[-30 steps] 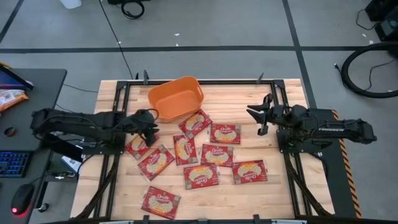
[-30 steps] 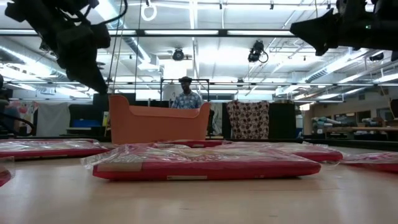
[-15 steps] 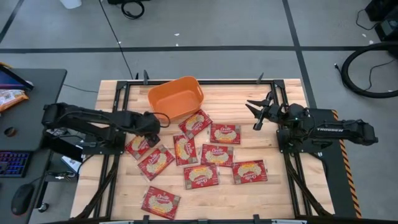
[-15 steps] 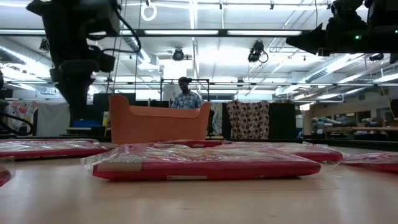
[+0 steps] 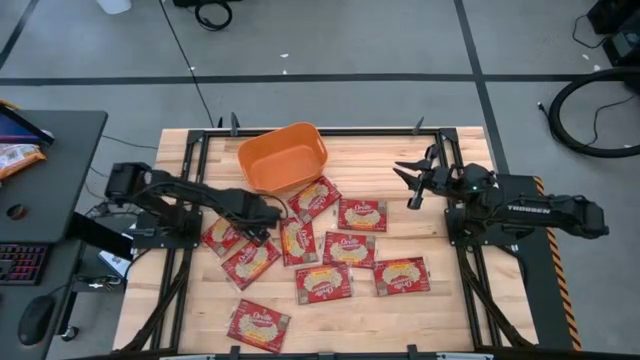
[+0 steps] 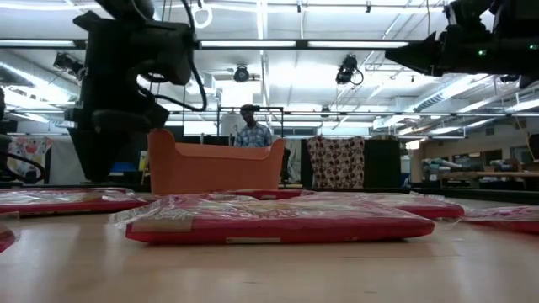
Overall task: Sort popcorn bags into baskets
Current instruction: Put the red popcorn pack into the orange bin
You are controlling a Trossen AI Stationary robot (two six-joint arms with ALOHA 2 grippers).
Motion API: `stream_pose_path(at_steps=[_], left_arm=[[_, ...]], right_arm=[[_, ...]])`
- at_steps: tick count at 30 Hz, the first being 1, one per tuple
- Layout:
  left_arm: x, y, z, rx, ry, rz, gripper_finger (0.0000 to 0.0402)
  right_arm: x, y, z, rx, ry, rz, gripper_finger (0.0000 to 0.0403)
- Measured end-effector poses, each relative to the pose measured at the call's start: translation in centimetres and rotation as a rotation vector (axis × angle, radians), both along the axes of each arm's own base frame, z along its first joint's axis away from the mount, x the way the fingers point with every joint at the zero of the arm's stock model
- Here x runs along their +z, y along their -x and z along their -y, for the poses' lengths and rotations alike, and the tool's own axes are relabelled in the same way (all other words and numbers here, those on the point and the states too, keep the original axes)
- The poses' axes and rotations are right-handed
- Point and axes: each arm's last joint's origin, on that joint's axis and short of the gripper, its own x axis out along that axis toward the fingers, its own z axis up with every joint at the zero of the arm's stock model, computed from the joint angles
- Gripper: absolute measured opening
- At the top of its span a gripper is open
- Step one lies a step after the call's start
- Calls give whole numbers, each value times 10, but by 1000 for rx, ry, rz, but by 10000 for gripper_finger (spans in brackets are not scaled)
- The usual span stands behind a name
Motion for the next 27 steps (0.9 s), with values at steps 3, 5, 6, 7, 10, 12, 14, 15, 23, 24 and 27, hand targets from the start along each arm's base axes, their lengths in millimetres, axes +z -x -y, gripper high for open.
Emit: stream_pose_path(at_steps=[3, 5, 6, 7, 10, 12, 14, 15, 23, 24, 27], left_arm=[[-4, -5, 7, -23, -35, -91, 201], [-7, -5, 10, -35, -47, -141, 201], [-8, -5, 10, -38, -47, -154, 201], [-10, -6, 11, -39, -42, -162, 201], [-11, -6, 14, -33, 10, -171, 201], [-10, -6, 15, -18, 55, -171, 201], [-10, -5, 18, -5, 107, -175, 201], [-10, -5, 20, 3, 127, -175, 201], [-12, -3, 41, 49, 80, -158, 201], [-12, -2, 43, 45, 65, -157, 201], [-11, -1, 43, 48, 19, -158, 201]], right_arm=[[-1, -2, 1, 0, -1, -2, 81], [-1, -3, 1, -1, -3, -6, 81], [-1, -3, 1, -2, -3, -6, 81], [-2, -4, 2, -4, -4, -9, 81], [-2, -7, 3, -7, -10, -25, 81], [0, -9, 3, -7, -12, -27, 81], [0, -12, 5, -9, -18, -44, 81], [0, -13, 5, -9, -21, -53, 81], [-4, -23, 12, -49, -46, -118, 81], [-4, -23, 13, -54, -48, -119, 81], [-5, -23, 16, -67, -52, -127, 81]])
